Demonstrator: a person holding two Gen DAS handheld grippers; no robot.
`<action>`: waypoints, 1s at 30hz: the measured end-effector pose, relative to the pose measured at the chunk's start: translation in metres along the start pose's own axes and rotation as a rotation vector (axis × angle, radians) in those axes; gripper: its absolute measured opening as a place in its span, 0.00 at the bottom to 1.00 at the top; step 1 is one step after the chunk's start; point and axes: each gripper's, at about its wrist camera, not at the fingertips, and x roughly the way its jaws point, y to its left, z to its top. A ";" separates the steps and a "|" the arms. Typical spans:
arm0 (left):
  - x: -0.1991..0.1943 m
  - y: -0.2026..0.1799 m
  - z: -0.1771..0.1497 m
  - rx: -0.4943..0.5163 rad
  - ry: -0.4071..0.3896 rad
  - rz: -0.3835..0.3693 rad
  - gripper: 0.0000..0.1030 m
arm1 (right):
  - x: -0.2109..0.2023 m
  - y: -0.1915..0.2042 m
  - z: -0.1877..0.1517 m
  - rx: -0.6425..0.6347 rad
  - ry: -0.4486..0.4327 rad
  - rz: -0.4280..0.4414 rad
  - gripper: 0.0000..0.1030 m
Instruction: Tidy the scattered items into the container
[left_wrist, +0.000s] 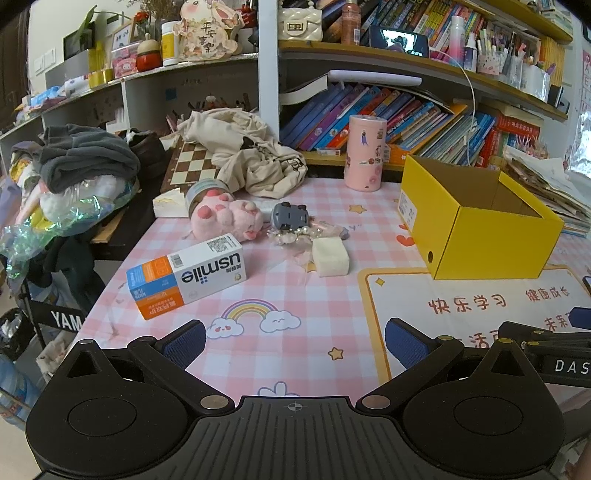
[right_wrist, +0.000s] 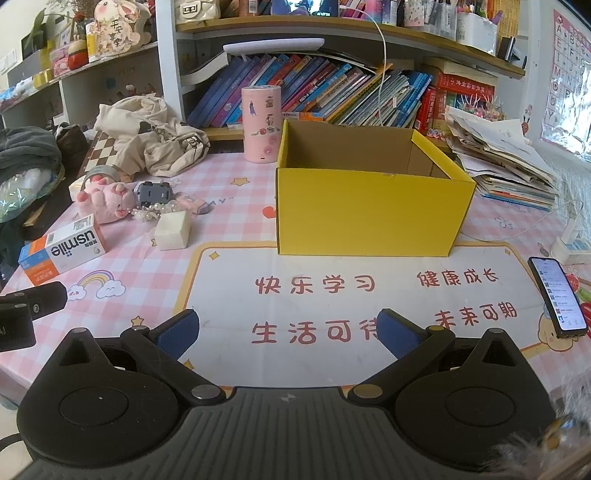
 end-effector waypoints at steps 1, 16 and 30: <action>0.000 0.000 0.000 -0.001 0.002 0.000 1.00 | 0.000 0.000 0.000 -0.001 0.000 0.000 1.00; 0.002 0.005 -0.001 -0.019 0.017 -0.045 1.00 | 0.000 0.008 -0.001 -0.021 -0.001 0.006 1.00; 0.000 0.009 0.000 -0.012 -0.007 -0.061 1.00 | -0.001 0.019 0.001 -0.045 -0.001 0.054 1.00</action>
